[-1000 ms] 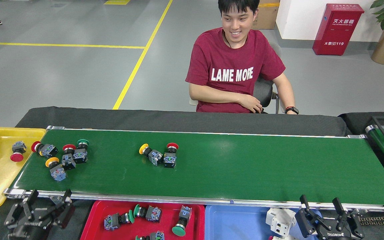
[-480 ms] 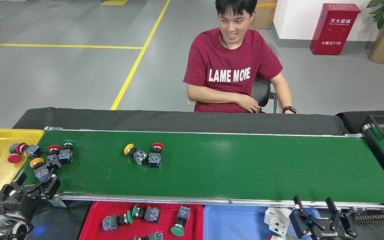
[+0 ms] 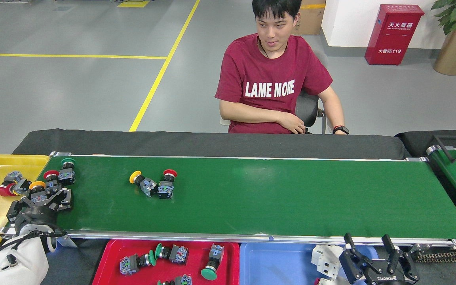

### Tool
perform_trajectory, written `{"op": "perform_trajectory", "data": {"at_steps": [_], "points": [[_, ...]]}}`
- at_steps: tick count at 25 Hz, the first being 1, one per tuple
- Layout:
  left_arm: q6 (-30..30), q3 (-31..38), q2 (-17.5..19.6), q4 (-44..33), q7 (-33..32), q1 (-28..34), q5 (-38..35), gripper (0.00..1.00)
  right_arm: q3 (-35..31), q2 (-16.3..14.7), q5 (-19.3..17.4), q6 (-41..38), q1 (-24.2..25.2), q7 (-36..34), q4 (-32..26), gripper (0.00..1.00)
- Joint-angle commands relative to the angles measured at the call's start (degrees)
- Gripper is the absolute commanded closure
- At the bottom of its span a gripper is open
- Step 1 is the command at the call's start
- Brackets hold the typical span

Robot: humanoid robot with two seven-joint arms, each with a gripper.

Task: Pick switch part from conveyor to tray

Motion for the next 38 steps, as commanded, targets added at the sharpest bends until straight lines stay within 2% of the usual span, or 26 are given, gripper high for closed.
{"op": "perform_trajectory", "data": {"at_steps": [1,4,7,10,12,14,15,17,18,20,21,23,29,31,33,34,35,38], "points": [[-0.6,-0.1,-0.3,-0.4,1.3,-1.2,0.2,0.79,0.0,0.0,0.0,-0.1,-0.8,0.2,-0.7,0.04],[-3.4,0.0,-0.5,-0.8,1.5,-1.1,0.3,0.85,0.0,0.1,0.0,-0.1,-0.9,0.2,-0.7,0.04],[-10.6,-0.1,0.0,-8.5,1.4,1.3,0.6,0.86,0.0,0.0,0.0,-0.1,-0.7,0.2,-0.8,0.04],[-22.0,0.3,2.2,-25.9,0.8,10.9,1.0,0.86,0.0,0.1,0.0,-0.1,-0.7,0.2,-0.8,0.04],[-31.3,0.9,4.9,-41.1,0.7,21.7,1.5,0.85,0.0,0.1,0.0,-0.1,-0.6,0.2,-0.7,0.04],[-38.0,2.0,5.2,-55.0,-0.1,32.4,2.2,0.83,0.0,0.0,0.0,-0.1,-0.5,0.2,-0.7,0.04],[-40.1,2.1,5.1,-59.6,-1.2,36.2,2.4,0.81,0.0,0.0,0.0,-0.1,-0.5,0.2,-0.8,0.04],[-43.2,2.0,4.5,-69.9,-4.4,45.5,2.4,0.69,0.0,0.0,0.0,-0.1,-0.5,0.3,-0.7,0.04],[-43.5,1.8,4.1,-72.6,-5.5,48.1,2.4,0.64,0.0,0.1,0.0,-0.1,-0.5,0.2,-0.7,0.04],[-42.9,1.2,1.6,-77.6,-7.4,53.0,1.9,0.3,0.0,0.1,0.0,-0.1,-0.5,0.3,-0.7,0.04],[-42.0,1.2,-0.2,-79.1,-8.1,53.6,1.7,0.0,0.0,0.1,0.0,-0.1,-0.5,0.3,-0.7,0.04],[-40.0,1.1,-1.9,-80.2,-8.6,54.1,1.8,0.0,0.0,0.1,0.0,-0.1,-0.6,0.7,-0.7,0.04],[-38.1,2.5,-2.7,-79.9,-8.6,54.3,2.3,0.0,0.0,0.1,0.0,-0.1,-0.4,0.7,-0.7,0.04],[-29.7,6.6,-3.9,-79.6,-8.6,54.7,2.3,0.0,0.0,0.1,0.0,-0.1,-0.4,0.7,-0.7,0.04],[-15.5,10.3,-5.2,-78.3,-8.5,54.4,2.3,0.0,0.0,0.1,0.0,-0.1,-0.4,0.7,-0.7,0.04],[-10.6,10.8,-5.1,-76.5,-8.6,54.0,2.4,0.0,0.0,0.1,0.0,-0.1,-0.4,0.8,-0.8,0.04],[-8.3,11.4,-5.0,-74.7,-8.5,53.6,2.5,0.0,0.0,0.1,0.0,-0.1,-0.4,0.8,-0.8,0.04],[-9.8,13.1,-4.1,-71.6,-8.5,53.6,2.5,0.0,0.0,0.3,0.0,-0.1,-0.4,0.8,-0.7,0.04]]}}
